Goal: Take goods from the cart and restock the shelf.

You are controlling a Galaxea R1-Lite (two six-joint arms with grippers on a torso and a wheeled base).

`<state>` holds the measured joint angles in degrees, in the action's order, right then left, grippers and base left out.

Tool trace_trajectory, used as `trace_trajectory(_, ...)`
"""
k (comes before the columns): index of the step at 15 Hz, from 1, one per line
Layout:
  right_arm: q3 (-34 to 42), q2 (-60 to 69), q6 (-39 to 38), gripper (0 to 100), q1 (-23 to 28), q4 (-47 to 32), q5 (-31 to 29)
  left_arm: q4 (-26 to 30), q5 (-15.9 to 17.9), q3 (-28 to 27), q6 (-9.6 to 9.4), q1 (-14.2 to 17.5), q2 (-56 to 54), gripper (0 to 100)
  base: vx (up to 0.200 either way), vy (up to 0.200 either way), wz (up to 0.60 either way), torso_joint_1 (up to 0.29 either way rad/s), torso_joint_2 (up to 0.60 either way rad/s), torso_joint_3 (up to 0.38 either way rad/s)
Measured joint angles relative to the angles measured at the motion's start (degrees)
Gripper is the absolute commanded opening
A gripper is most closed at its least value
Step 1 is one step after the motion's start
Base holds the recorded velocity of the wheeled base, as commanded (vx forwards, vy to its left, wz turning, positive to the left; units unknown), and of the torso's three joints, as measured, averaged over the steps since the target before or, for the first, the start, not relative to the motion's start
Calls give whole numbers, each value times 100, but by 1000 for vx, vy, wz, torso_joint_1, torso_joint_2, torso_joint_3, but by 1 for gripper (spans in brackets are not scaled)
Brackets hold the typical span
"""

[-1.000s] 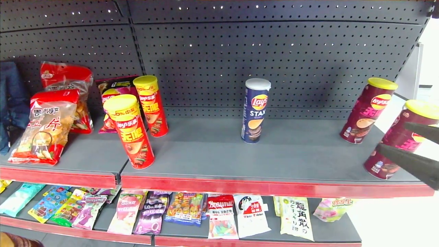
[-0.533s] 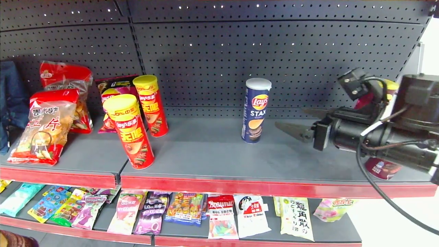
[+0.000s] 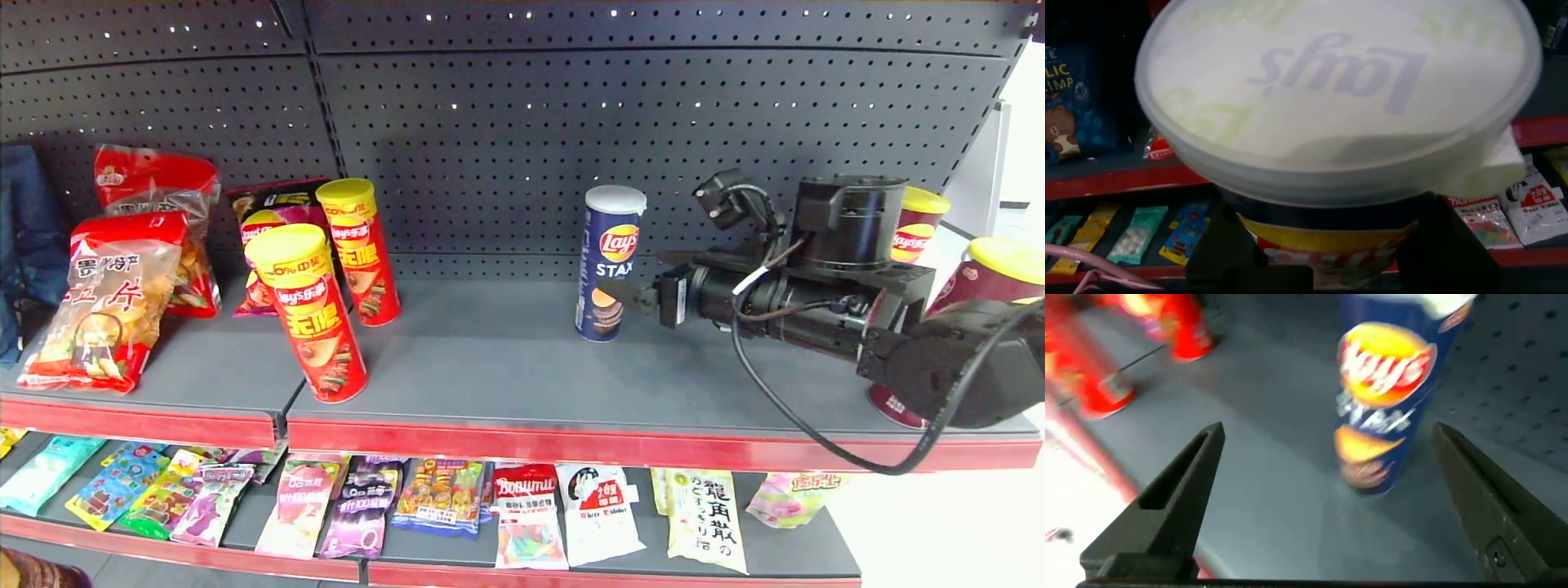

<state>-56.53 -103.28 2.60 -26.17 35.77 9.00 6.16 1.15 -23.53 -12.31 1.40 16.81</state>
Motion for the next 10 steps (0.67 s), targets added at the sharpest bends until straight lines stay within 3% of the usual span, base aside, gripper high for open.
trace_trajectory(10, -1375, -1113, -99, 100, 66, -9, -230, 7, 0, 33, 0, -2, 30, 0, 0, 0, 0, 0, 0, 0)
